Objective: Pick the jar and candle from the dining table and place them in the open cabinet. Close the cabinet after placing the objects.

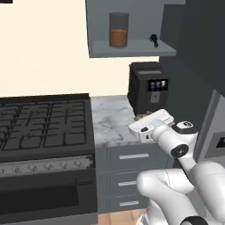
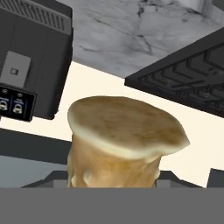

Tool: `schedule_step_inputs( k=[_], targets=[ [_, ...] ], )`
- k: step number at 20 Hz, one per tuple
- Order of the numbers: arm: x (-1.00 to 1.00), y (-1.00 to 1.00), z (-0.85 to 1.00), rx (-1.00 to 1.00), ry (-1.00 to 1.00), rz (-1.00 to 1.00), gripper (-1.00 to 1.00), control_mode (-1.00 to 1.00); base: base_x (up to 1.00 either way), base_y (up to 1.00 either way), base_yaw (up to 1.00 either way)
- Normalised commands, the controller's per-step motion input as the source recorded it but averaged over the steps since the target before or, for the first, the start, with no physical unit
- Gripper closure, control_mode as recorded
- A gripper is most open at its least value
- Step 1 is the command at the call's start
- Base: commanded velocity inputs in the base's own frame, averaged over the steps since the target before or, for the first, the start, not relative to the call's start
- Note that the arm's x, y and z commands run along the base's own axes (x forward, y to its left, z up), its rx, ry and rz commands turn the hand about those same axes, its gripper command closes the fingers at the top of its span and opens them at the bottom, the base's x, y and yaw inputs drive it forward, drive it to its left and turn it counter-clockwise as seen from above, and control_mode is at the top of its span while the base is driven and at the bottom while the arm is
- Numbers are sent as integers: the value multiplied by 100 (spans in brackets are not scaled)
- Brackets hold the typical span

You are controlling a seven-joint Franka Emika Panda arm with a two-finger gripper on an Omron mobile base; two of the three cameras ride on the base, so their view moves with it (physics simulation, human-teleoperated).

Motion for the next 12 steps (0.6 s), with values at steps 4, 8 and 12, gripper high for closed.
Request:
schedule_step_inputs(
  k=[4, 8, 12],
  targets=[
    [0, 0, 0, 0, 0, 0, 100, 100, 4, 11, 8],
    [0, 0, 0, 0, 0, 0, 100, 100, 31, 0, 0],
    [0, 0, 0, 0, 0, 0, 100, 100, 48, 0, 0]
  ],
)
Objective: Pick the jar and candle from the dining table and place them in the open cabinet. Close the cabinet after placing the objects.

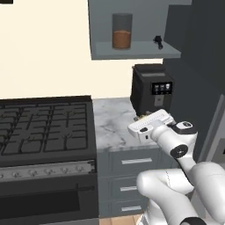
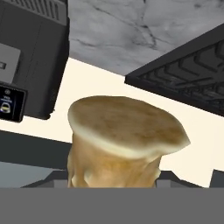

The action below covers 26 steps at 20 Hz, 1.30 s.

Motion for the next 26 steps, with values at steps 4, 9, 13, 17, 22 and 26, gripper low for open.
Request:
schedule_step_inputs(
  k=[4, 9, 13, 17, 22, 26],
  targets=[
    [0, 0, 0, 0, 0, 0, 100, 100, 44, 0, 0],
    [0, 0, 0, 0, 0, 0, 100, 100, 4, 0, 0],
    [0, 0, 0, 0, 0, 0, 100, 100, 0, 0, 0],
    [0, 0, 0, 0, 0, 0, 100, 100, 0, 0, 0],
    [0, 0, 0, 0, 0, 0, 100, 100, 0, 0, 0],
    [-9, 0, 14, -1, -9, 0, 100, -100, 0, 0, 0]
  ],
)
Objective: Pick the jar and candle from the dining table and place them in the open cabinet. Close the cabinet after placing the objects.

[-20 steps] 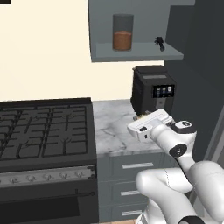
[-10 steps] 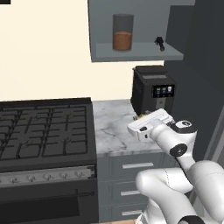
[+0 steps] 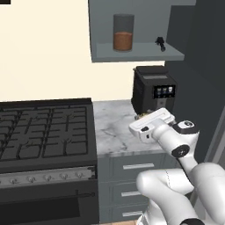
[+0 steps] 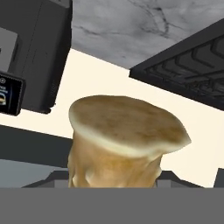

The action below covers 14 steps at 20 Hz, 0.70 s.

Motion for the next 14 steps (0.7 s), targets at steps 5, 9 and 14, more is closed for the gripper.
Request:
schedule_step_inputs(
  k=[5, 9, 14],
  targets=[
    [-10, 0, 49, -2, -13, 0, 100, -100, 0, 0, 0],
    [-15, 8, 61, -1, -13, 0, 100, -100, 0, 0, 0],
    [-9, 13, 58, 0, -8, -2, 100, -100, 0, 0, 0]
  ],
)
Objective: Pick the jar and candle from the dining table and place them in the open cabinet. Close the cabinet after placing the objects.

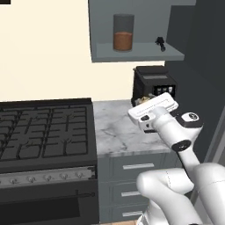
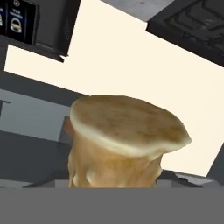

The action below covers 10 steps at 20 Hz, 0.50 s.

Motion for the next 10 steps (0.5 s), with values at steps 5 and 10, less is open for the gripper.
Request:
schedule_step_inputs(
  k=[5, 10],
  targets=[
    [-9, 4, 43, 0, -4, -4, 100, -100, 0, 0, 0],
    [-6, 0, 36, 0, -2, -5, 100, -100, 0, 0, 0]
  ],
)
